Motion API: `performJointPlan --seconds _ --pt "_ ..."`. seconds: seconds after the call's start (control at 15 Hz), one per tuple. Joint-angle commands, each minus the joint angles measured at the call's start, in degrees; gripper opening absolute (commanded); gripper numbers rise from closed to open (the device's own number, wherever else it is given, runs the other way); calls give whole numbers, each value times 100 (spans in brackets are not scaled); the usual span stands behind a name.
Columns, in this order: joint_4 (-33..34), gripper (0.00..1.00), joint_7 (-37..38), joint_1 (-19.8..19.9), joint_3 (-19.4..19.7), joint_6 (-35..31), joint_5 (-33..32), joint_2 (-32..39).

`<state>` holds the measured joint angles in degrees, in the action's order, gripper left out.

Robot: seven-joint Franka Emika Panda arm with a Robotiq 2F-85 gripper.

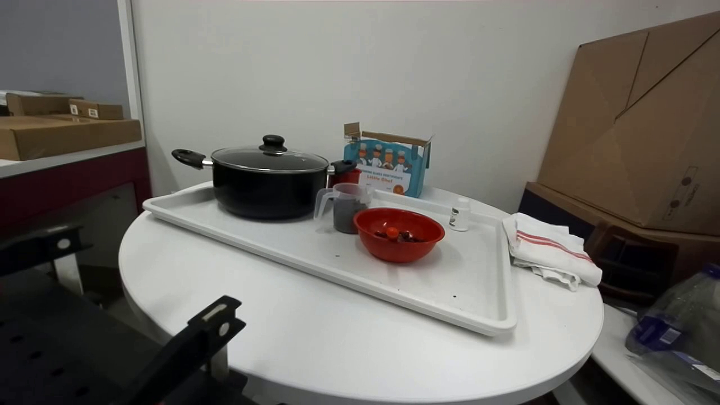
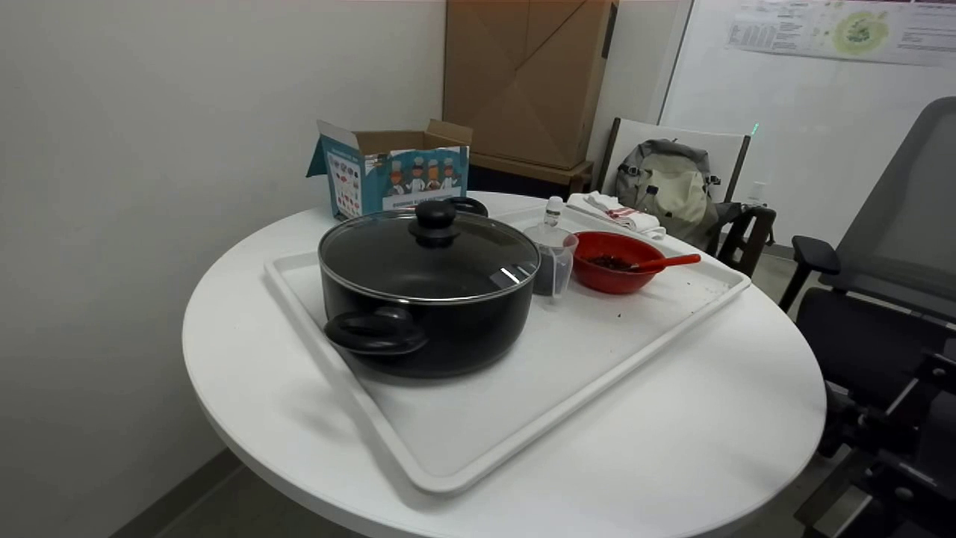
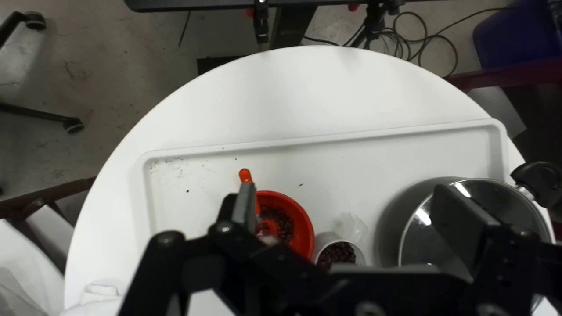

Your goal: Use the spoon to scoop some things from the bowl and put in the jug

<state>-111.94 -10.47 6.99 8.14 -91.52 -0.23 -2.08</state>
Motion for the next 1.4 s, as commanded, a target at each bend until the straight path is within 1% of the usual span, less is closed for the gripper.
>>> performJointPlan --seconds 0.0,0.13,0.33,0.53,0.67,0.8,1.13,1.33 --pt "382 100 -216 115 68 -205 -627 504" --pt "289 100 -118 176 103 -687 -930 645" --pt "113 100 -64 283 155 -1367 -1058 881" --pt "-207 100 -6 343 162 -2071 -974 978" --pt "-379 100 3 368 147 -2375 -822 1063" --pt "-530 100 7 367 126 -2550 -677 1119" --pt "-1041 100 -56 348 71 -2744 -423 1154" --pt "-1139 100 -110 366 75 -2935 -412 1364"
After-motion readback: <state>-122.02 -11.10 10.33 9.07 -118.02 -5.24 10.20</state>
